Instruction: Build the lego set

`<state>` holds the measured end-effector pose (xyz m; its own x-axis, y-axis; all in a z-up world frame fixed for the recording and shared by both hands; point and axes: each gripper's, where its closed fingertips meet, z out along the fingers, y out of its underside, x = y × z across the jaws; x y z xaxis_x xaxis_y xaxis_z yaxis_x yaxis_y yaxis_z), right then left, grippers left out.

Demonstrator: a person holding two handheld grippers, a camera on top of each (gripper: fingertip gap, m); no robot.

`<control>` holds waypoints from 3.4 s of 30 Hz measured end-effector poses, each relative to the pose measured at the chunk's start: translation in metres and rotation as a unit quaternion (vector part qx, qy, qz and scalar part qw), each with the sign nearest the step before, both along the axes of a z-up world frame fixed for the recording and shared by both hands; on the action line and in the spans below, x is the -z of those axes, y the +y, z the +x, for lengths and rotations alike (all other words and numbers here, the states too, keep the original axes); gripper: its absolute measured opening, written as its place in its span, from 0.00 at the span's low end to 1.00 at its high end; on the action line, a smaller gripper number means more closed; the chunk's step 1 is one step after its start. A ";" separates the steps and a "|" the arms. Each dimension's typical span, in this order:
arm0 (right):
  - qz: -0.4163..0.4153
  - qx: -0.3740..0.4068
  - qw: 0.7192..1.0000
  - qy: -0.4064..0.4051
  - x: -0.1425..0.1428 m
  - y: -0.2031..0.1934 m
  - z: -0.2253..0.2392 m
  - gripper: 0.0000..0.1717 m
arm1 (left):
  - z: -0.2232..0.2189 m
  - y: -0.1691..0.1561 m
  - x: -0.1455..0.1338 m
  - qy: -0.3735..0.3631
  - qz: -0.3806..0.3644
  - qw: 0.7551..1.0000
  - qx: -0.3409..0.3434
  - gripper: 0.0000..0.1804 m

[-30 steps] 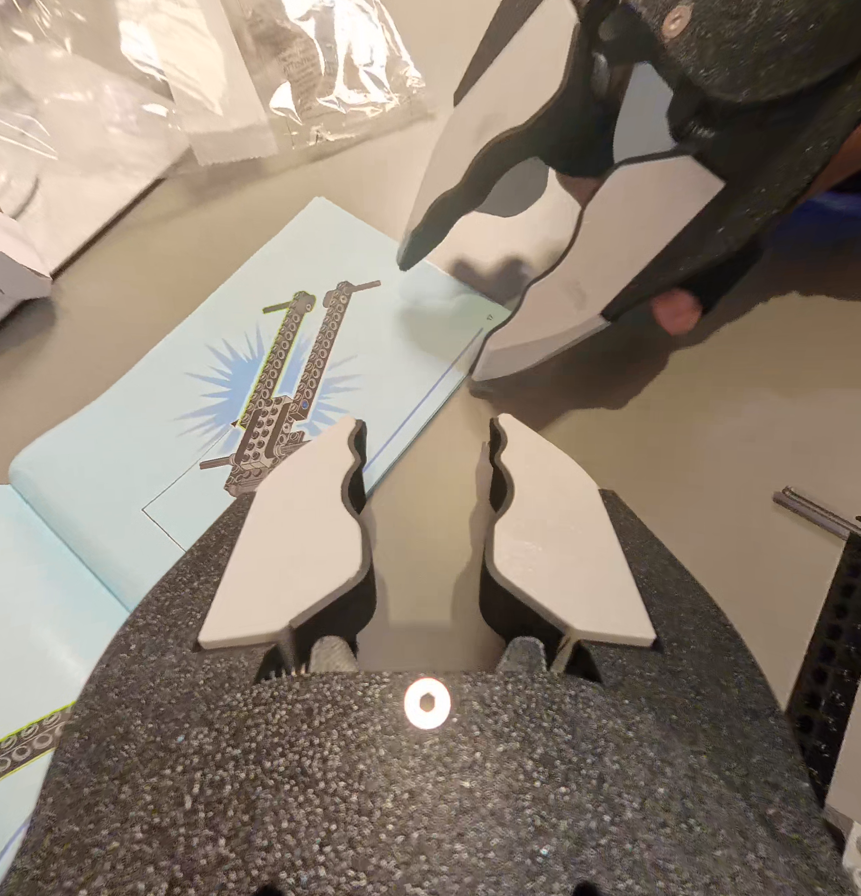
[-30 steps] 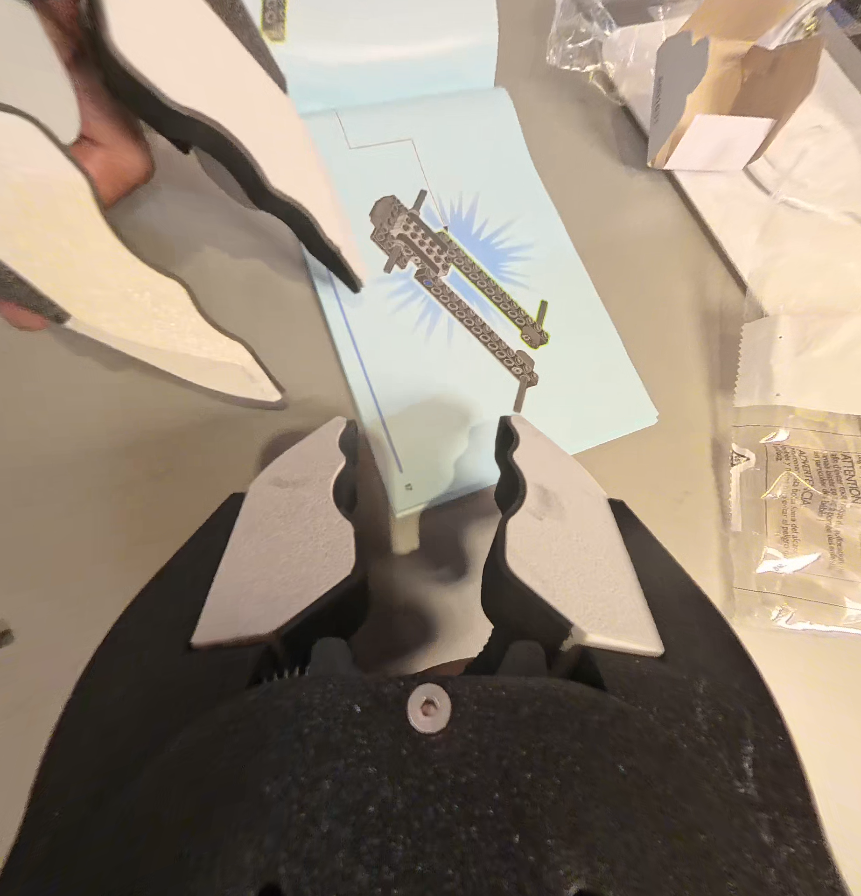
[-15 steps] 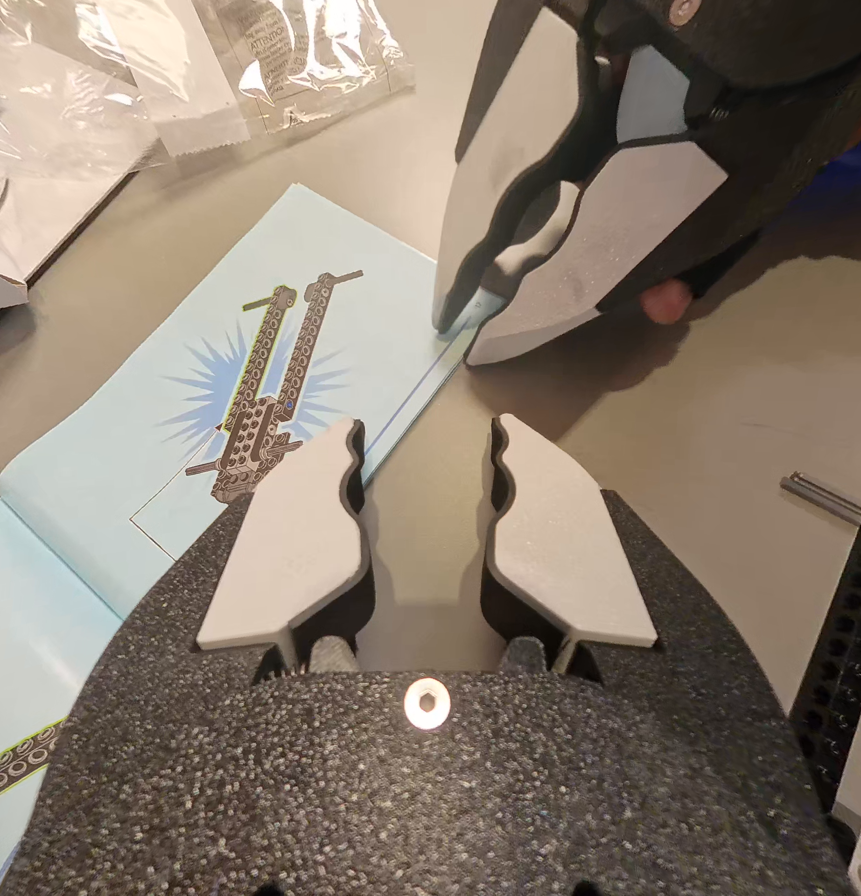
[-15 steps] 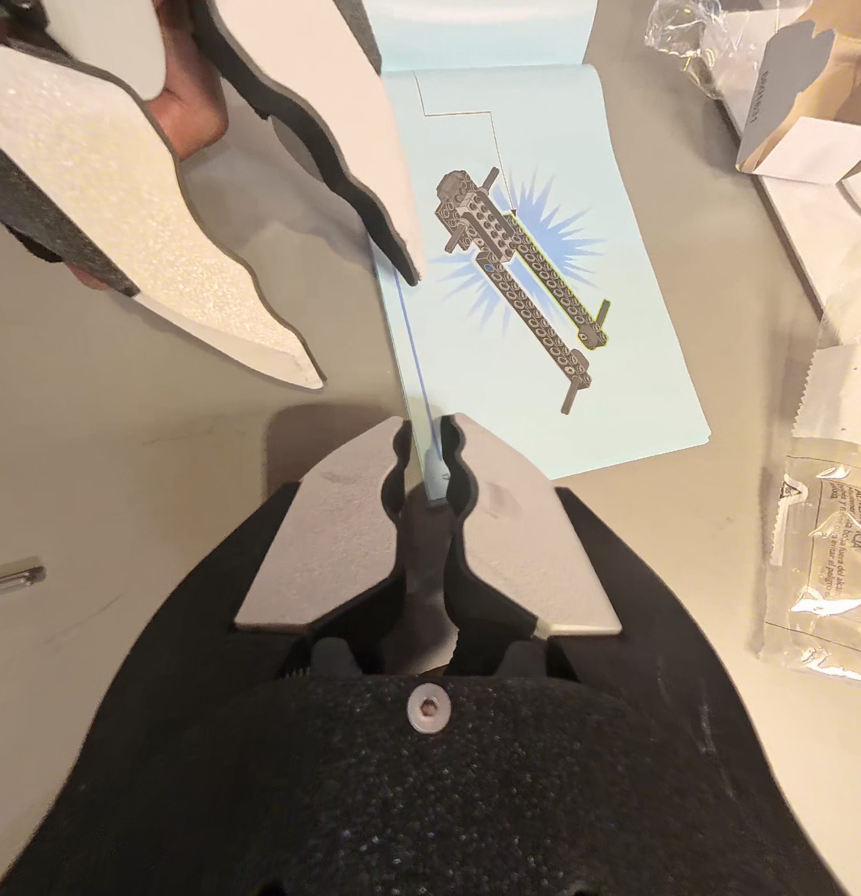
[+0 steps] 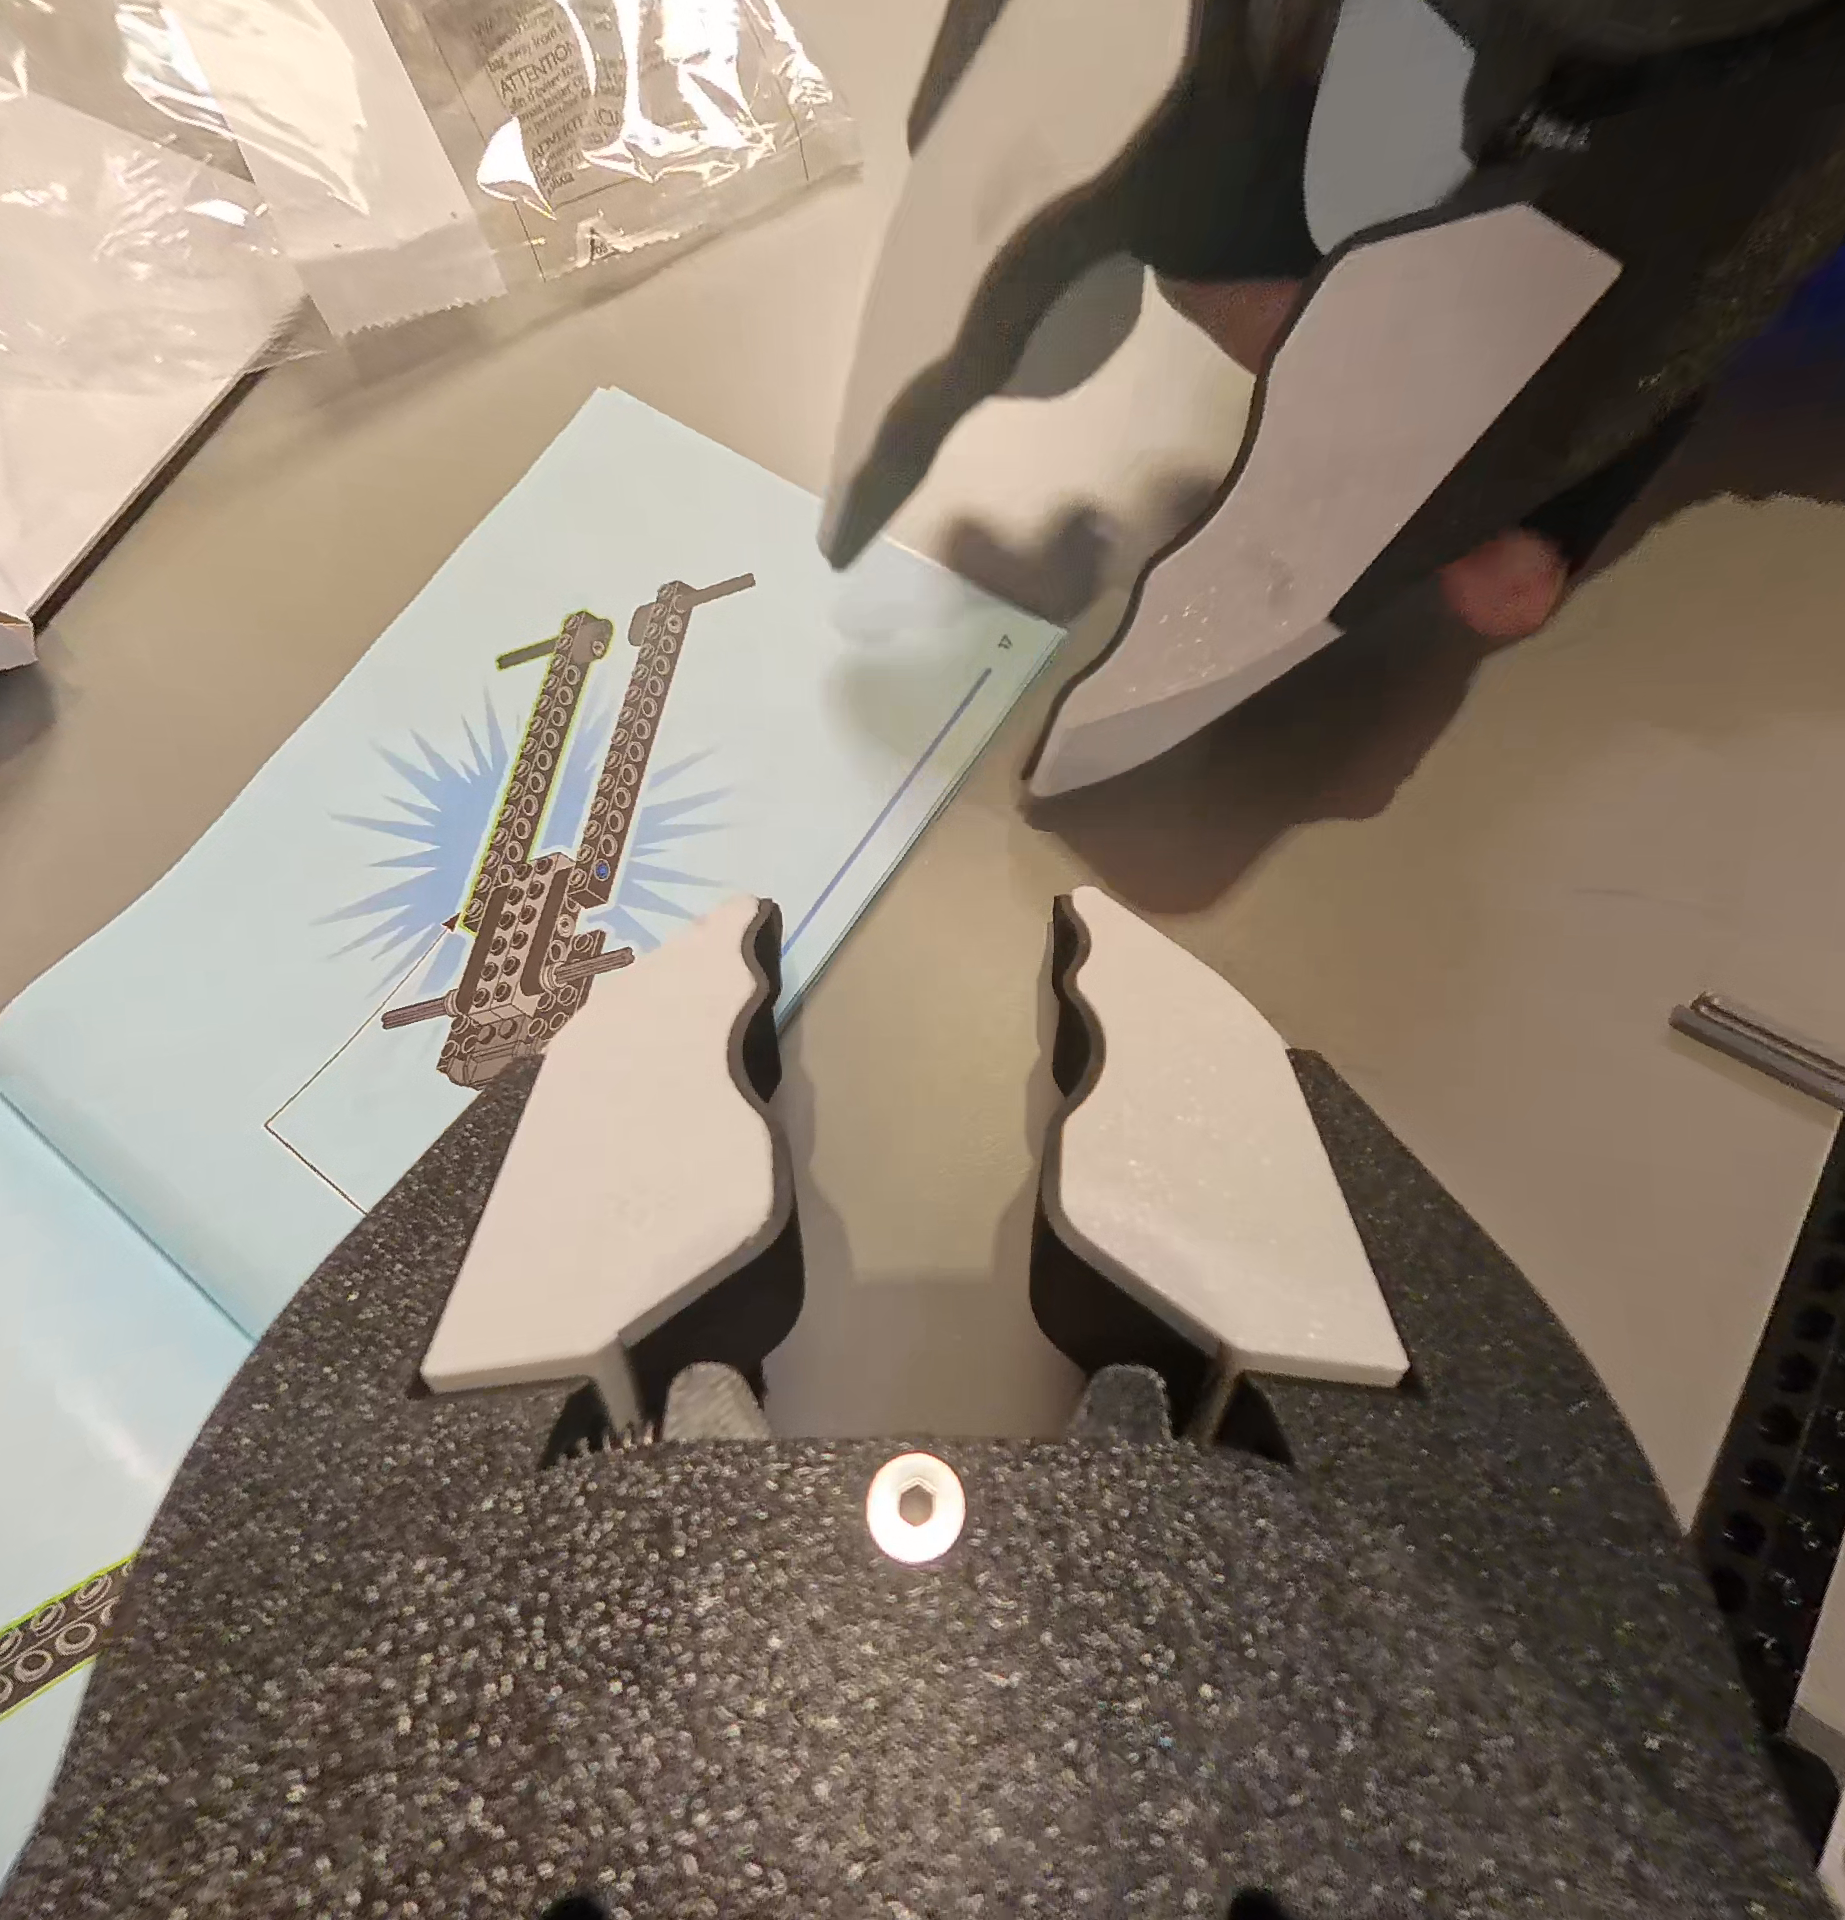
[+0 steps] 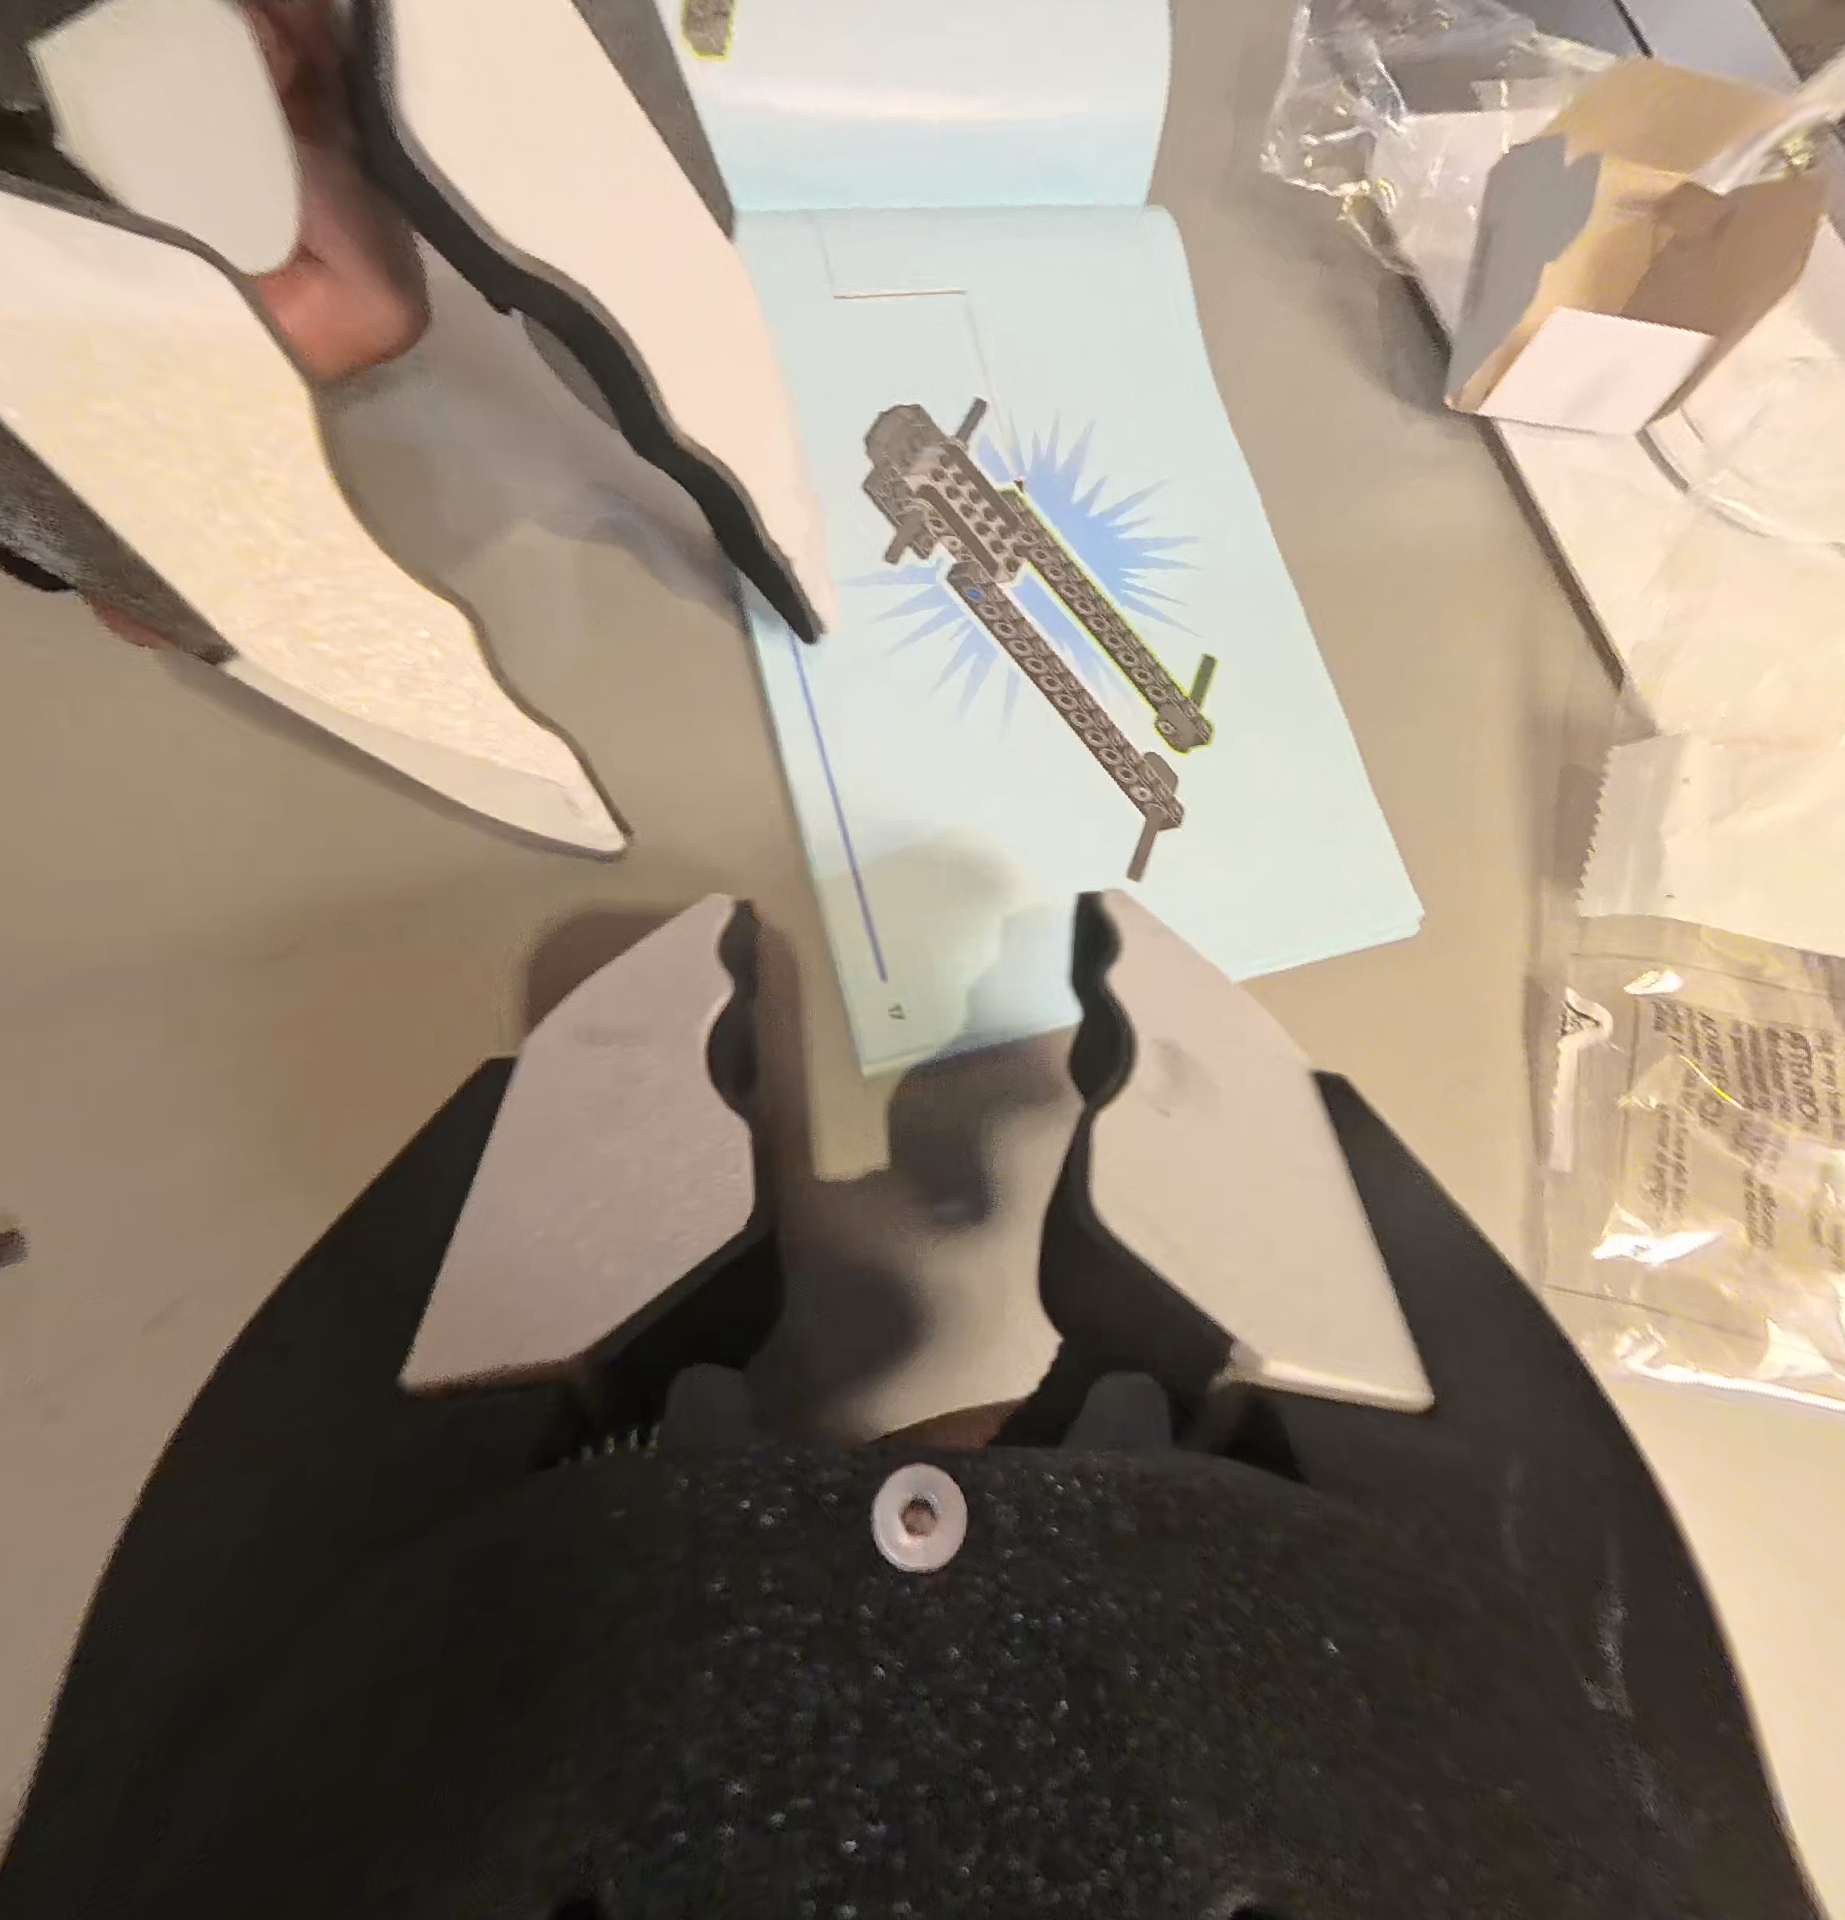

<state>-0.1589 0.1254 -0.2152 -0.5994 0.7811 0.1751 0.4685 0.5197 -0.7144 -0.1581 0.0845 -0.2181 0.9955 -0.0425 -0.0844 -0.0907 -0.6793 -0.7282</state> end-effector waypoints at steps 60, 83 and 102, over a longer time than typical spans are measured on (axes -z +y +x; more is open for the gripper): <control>-0.070 0.039 0.992 -0.093 0.009 0.050 -0.062 0.51 | 0.008 0.000 -0.003 -0.008 0.008 1.000 0.028 0.29; -0.093 0.009 0.993 -0.072 0.001 0.044 -0.058 0.42 | 0.007 0.000 -0.003 -0.006 0.010 1.000 0.027 0.28; -0.171 -0.001 0.983 -0.065 -0.014 0.043 -0.055 0.35 | -0.009 0.007 -0.011 0.036 0.035 0.999 -0.018 0.27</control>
<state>-0.2137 0.1685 -0.2010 -0.6002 0.7803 -0.1759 0.5667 0.2595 -0.7820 -0.1669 0.0915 -0.2073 0.9876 0.0023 -0.1571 -0.1205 -0.6308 -0.7665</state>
